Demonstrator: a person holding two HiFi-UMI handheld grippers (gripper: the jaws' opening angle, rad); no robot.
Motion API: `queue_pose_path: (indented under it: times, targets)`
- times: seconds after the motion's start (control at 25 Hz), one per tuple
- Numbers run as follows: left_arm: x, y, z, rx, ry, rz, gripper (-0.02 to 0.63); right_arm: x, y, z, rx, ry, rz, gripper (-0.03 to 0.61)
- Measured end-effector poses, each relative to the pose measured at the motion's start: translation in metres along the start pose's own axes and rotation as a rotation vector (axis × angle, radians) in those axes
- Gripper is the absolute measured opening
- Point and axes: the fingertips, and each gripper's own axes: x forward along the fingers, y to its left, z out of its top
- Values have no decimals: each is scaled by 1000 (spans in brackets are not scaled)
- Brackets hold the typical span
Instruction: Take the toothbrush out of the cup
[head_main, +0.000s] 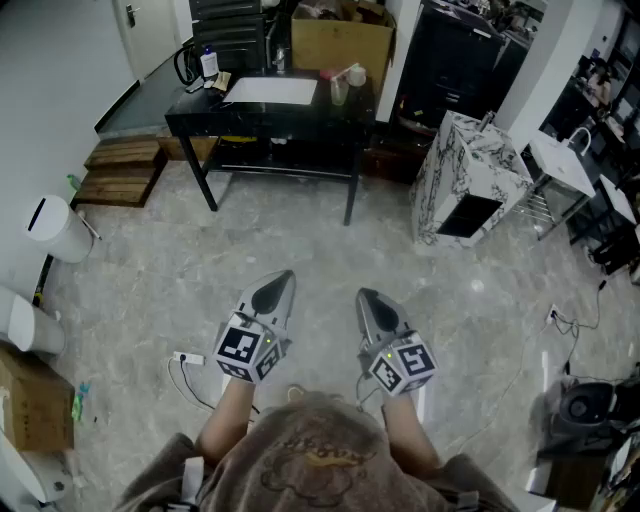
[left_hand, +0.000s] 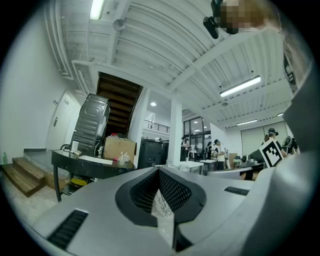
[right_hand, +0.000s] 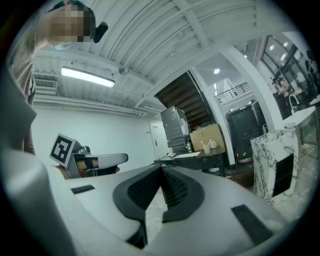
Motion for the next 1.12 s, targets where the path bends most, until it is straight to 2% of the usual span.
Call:
queue_pose_path:
  times: [0.4, 0.64, 0.92, 1.12]
  targets:
    - [8, 14, 1, 29, -18, -37, 0, 18, 7, -7, -20, -12, -6, 5]
    - [9, 20, -9, 18, -3, -63, 0, 23, 6, -11, -18, -27, -36, 6]
    - [29, 32, -16, 22, -8, -85, 0, 38, -14, -12, -32, -60, -59, 6]
    - [53, 51, -19, 29, -1, -102, 0, 69, -33, -10, -17, -82, -73, 6]
